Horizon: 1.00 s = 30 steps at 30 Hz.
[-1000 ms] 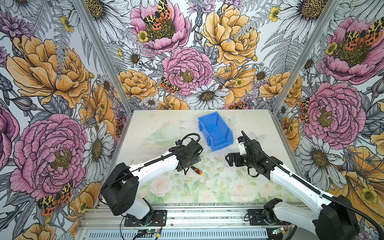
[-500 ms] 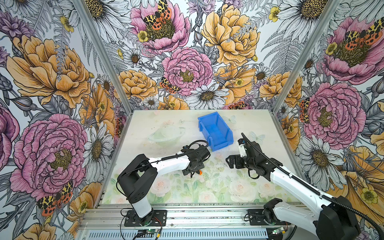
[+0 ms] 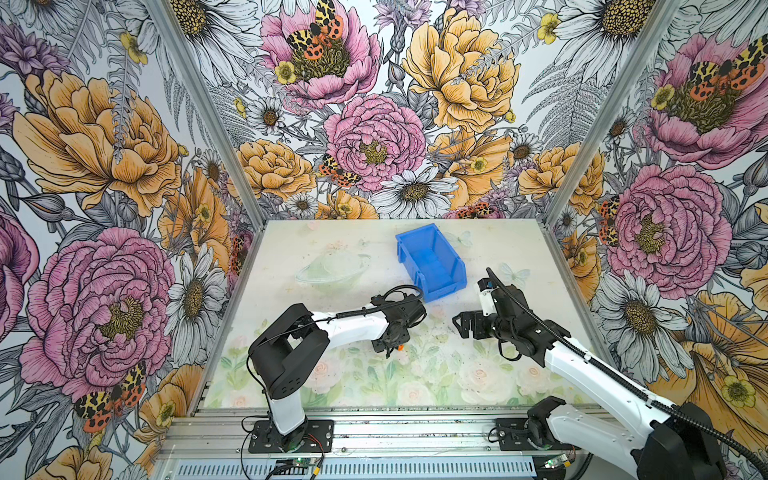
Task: Put the screwdriver in the bin
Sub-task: 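Lower the left gripper and close it on the screwdriver handle, then carry the screwdriver with the left gripper over the blue bin and release it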
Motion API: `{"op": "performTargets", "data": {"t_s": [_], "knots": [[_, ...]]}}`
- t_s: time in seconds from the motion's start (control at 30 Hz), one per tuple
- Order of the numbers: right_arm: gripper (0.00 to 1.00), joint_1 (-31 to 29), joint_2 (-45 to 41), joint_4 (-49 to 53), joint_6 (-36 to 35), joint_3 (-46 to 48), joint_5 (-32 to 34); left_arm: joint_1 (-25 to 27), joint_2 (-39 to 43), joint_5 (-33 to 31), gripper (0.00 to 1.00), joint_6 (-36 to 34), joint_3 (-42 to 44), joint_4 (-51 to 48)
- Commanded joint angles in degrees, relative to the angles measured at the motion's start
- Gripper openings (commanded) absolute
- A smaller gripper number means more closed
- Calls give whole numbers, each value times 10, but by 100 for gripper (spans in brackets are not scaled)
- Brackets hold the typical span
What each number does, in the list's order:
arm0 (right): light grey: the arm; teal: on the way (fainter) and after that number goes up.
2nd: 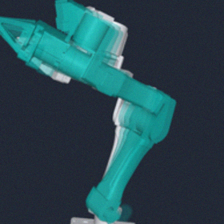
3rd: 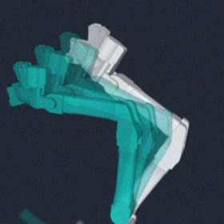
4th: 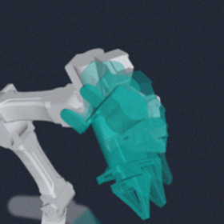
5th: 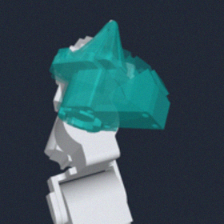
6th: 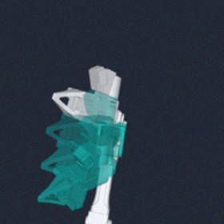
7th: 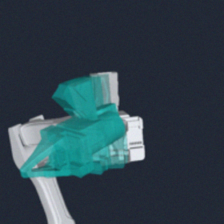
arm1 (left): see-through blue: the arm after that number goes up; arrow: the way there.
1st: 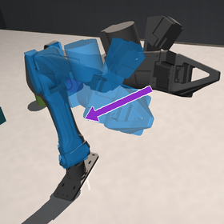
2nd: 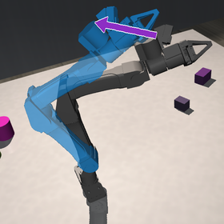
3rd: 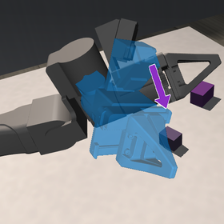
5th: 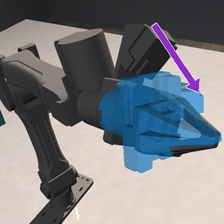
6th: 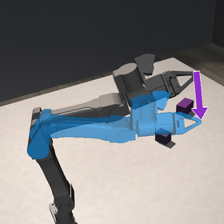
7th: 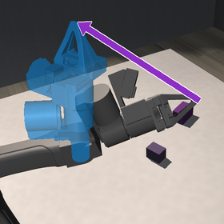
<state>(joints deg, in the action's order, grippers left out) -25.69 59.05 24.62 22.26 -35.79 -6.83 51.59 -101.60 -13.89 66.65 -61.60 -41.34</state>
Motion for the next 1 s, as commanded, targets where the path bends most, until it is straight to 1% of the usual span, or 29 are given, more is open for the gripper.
{"op": "performTargets", "data": {"t_s": [0.0, 0.17, 0.27, 0.37, 0.47, 0.6, 0.7, 0.83, 0.97], "knots": [[99, -4, -13, -6, -14, 6, -4, 5, -6, 6, 46, 11, 3, -3], [99, -3, -16, -6, -35, 4, -12, 6, -11, 4, 27, 17, 3, -4], [99, -1, -15, -6, -59, 0, -25, 5, -17, 2, 18, 21, -3, -4], [100, 0, -13, -6, -86, 0, -41, 4, -15, -5, 8, 23, -7, -5], [99, 5, -17, -6, -103, 1, -75, 4, 5, -21, 0, 30, -6, -5], [99, 8, -41, -7, -102, 2, -93, -3, 35, -40, 0, 25, -15, -14], [99, 8, -49, -7, -82, 0, -99, -12, 52, -46, 0, -1, -37, -15], [99, 9, -74, -8, -65, -1, -87, -23, 48, -59, 0, -57, -112, -35], [99, 10, -94, -6, -57, 2, -79, -33, 34, -63, 0, -96, -196, -38]]}}
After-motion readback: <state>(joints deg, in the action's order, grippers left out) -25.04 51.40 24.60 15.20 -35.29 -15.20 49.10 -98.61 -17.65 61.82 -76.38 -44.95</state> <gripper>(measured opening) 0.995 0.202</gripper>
